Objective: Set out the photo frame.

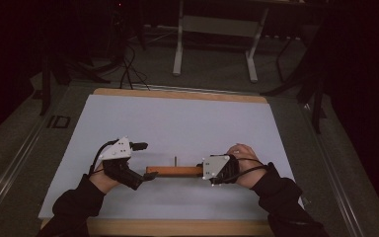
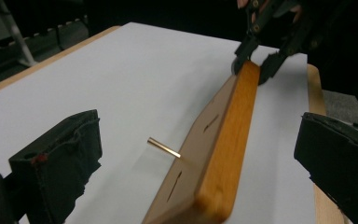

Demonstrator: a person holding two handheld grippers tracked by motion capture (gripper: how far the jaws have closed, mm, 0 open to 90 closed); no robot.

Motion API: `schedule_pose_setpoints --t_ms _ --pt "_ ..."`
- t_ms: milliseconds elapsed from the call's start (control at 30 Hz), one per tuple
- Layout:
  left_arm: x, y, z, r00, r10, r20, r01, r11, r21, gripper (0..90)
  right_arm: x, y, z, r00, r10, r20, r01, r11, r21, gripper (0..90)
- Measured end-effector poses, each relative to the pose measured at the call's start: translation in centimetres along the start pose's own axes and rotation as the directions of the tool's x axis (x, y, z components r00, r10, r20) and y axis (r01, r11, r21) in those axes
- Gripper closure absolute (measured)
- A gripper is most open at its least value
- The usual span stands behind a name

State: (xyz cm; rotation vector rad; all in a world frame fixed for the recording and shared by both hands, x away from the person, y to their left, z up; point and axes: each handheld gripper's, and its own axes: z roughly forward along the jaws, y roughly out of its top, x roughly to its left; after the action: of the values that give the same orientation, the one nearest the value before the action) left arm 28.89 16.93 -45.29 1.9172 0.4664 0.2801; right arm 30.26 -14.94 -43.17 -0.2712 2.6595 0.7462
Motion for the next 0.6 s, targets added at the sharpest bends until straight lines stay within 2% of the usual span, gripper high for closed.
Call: schedule_pose_setpoints --t_ms 100,133,267,367,467,600 --pt "0.2 -0.3 -0.2 1.0000 -0.007 -0.006 0.007 1.0000 -0.004 1.3 -1.1 0.0 0.1 0.9991 0.020 -0.038 -0.020 1.000 0.000 70.5" --pt "0.2 -0.3 -0.2 1.0000 -0.007 -0.006 0.007 1.0000 -0.004 1.3 -1.1 0.0 0.1 0.9991 0.020 -0.038 -0.020 1.000 0.000 70.5" --pt "0.4 -0.7 -0.5 0.9997 -0.012 -0.020 0.012 0.9998 -0.018 1.3 -2.6 -0.1 0.2 0.9937 0.059 -0.096 -0.059 0.998 0.006 70.5" --pt "0.5 -1.1 -0.6 0.9996 -0.011 -0.024 0.010 0.9996 -0.027 1.3 -3.0 0.0 0.4 0.9926 0.065 -0.102 -0.064 0.998 0.008 70.4" --pt "0.5 -1.4 -0.5 0.9996 -0.010 -0.028 0.009 0.9998 -0.019 1.3 -4.2 -0.3 0.6 0.9851 0.088 -0.148 -0.088 0.996 0.007 70.4" --pt "0.6 -1.6 -0.5 0.9993 -0.010 -0.037 0.009 0.9996 -0.028 1.3 -5.8 -0.6 1.0 0.9695 0.137 -0.204 -0.139 0.990 0.004 70.3"
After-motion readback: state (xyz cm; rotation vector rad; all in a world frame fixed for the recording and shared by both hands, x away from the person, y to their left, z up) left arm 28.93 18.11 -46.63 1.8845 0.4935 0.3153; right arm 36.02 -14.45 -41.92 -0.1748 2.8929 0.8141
